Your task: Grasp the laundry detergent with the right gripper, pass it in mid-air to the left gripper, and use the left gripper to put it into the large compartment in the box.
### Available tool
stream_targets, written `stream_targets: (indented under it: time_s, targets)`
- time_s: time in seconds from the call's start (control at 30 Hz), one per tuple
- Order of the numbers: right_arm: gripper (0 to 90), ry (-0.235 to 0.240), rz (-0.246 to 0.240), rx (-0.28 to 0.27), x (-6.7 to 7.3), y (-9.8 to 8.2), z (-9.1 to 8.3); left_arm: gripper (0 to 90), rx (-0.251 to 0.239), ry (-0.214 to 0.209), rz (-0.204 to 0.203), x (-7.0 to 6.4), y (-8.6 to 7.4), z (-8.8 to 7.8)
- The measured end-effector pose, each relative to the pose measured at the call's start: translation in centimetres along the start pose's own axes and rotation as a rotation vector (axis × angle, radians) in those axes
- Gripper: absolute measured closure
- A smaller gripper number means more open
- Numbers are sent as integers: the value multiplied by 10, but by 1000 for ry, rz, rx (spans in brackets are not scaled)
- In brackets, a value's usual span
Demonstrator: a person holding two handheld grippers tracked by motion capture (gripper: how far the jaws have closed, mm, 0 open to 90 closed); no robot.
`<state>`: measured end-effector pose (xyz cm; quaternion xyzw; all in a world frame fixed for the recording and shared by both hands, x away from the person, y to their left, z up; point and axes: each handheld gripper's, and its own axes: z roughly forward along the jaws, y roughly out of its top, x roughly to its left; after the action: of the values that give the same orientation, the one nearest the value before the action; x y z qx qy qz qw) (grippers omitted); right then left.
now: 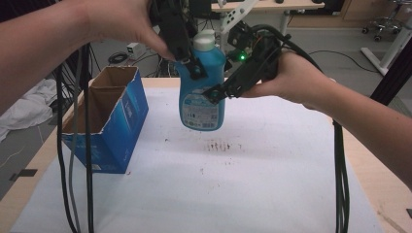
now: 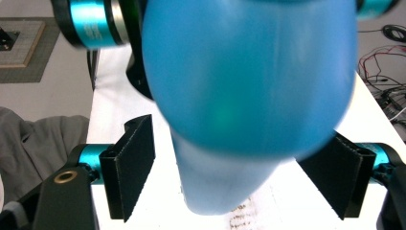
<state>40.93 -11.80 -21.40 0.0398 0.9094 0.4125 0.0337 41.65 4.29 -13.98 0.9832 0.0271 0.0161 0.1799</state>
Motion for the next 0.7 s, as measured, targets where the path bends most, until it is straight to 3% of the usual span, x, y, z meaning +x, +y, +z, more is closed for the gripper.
stream_targets:
  time_s: [0.07, 0.33, 0.43, 0.7]
  targets:
    - [127, -13, 4, 12, -1, -2, -2, 374, -6, 1, -5, -1, -1, -2]
    - [127, -35, 29, 27, -6, -14, -21, 374, -27, 13, -38, -3, -10, -13]
    - [127, -58, 37, 40, -9, -20, -28, 374, -31, 38, -62, -5, -18, -22]
    - [127, -92, 93, 84, -22, -41, -42, 374, -52, 120, -187, -7, -44, -46]
